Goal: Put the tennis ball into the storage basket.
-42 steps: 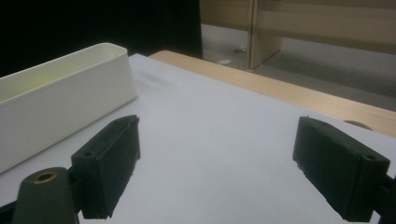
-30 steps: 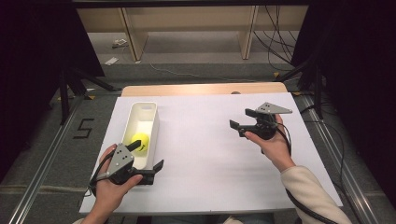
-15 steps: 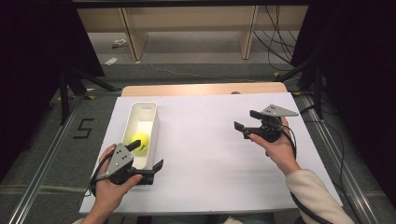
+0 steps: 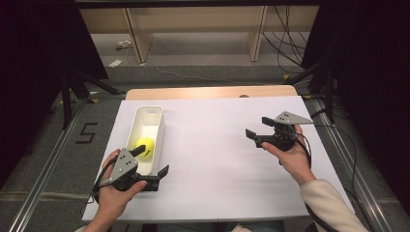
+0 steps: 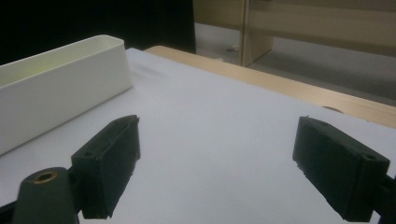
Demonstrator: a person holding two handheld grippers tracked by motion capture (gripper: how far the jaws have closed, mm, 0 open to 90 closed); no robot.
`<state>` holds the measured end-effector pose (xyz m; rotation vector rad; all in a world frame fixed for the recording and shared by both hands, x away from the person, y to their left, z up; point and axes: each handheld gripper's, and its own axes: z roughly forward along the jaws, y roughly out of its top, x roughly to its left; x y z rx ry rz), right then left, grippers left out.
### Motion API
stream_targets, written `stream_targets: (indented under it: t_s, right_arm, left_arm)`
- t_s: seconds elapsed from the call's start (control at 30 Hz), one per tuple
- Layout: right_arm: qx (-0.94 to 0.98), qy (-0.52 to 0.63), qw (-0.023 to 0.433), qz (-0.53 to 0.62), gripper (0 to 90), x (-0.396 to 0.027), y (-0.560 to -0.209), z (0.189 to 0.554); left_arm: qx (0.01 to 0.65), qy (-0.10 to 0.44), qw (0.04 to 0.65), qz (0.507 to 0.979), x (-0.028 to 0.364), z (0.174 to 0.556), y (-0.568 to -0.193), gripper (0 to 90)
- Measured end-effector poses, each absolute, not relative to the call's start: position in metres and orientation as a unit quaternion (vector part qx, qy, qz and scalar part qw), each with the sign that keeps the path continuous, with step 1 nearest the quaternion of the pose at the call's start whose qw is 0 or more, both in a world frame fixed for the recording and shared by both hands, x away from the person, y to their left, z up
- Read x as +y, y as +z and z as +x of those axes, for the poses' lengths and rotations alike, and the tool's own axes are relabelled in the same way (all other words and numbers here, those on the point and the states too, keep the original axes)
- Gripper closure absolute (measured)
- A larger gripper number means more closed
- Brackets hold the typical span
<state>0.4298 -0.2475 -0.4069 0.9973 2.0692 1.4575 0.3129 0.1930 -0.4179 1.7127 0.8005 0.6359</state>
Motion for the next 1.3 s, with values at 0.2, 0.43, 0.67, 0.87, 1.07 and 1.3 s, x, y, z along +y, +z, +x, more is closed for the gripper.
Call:
stream_targets:
  t_s: [0.2,0.43,0.67,0.87,1.07,1.3]
  right_arm:
    - [0.743,0.524,0.210,0.360,15.5,-0.253,-0.408,0.423]
    - [0.742,0.522,0.211,0.363,15.5,-0.259,-0.409,0.417]
    - [0.742,0.521,0.212,0.365,15.6,-0.263,-0.410,0.413]
    - [0.740,0.523,0.215,0.366,15.6,-0.268,-0.410,0.409]
    - [0.738,0.521,0.216,0.369,15.6,-0.274,-0.411,0.406]
    - [0.738,0.521,0.215,0.370,15.6,-0.278,-0.412,0.402]
  left_arm:
    - [0.338,0.267,0.542,0.722,0.193,0.313,-0.418,0.0]
    - [0.339,0.266,0.542,0.721,0.193,0.313,-0.418,0.0]
    - [0.338,0.268,0.542,0.721,0.193,0.313,-0.418,0.0]
    - [0.339,0.267,0.542,0.721,0.193,0.313,-0.418,0.0]
    - [0.338,0.267,0.542,0.722,0.193,0.314,-0.418,0.0]
    - [0.340,0.266,0.541,0.722,0.193,0.314,-0.419,0.0]
